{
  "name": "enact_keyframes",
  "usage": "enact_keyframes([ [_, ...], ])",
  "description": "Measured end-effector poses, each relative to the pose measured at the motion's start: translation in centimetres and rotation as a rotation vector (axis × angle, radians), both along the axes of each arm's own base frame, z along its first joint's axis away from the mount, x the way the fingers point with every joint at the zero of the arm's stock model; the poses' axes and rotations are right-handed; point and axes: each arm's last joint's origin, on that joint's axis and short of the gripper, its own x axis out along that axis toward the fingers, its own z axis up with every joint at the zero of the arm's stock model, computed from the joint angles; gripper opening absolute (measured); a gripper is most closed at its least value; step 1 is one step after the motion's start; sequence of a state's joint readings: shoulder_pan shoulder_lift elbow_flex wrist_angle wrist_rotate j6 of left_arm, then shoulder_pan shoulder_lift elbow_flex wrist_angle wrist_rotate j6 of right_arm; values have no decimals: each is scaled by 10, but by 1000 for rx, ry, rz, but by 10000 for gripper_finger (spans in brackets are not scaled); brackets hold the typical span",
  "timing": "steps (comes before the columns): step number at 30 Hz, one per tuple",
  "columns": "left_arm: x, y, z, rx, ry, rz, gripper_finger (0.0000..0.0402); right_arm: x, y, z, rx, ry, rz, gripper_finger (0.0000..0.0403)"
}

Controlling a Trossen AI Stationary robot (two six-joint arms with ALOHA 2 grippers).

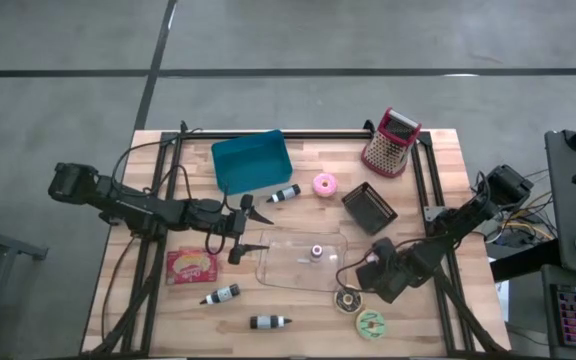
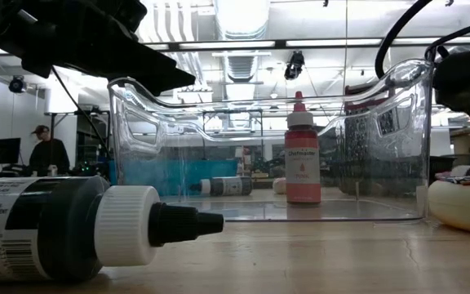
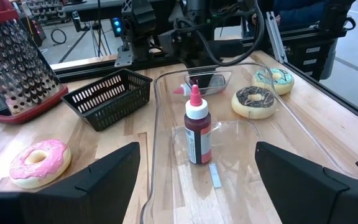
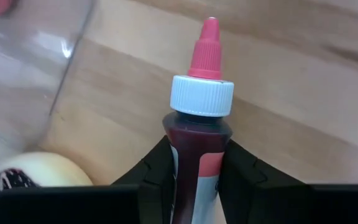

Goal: Pick & Place Food Item
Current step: Put the pink food coloring bottle into the transparent bin

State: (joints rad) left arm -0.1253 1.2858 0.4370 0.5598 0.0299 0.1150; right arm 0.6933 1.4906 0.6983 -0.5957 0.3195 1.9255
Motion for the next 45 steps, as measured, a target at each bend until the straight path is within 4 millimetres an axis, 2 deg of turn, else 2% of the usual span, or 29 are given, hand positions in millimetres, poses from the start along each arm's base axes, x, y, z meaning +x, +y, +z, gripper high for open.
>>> enact_keyframes([
  [10, 0, 0, 0, -10, 2, 3, 321, 1, -2, 2, -118, -95, -18, 79],
  [18, 0, 0, 0, -10, 2, 2, 321, 3, -4, 14, -292, -136, -3, 77],
  [31, 3, -1, 12, -13, -123, -17, 321, 4, -13, 50, -763, -164, 120, 77],
  [38, 5, -3, 23, -24, -207, -68, 321, 13, -12, 70, -1032, -220, 226, 77],
  [45, 8, -4, 35, -25, -287, -99, 321, 20, -8, 80, -1243, -245, 285, 77],
])
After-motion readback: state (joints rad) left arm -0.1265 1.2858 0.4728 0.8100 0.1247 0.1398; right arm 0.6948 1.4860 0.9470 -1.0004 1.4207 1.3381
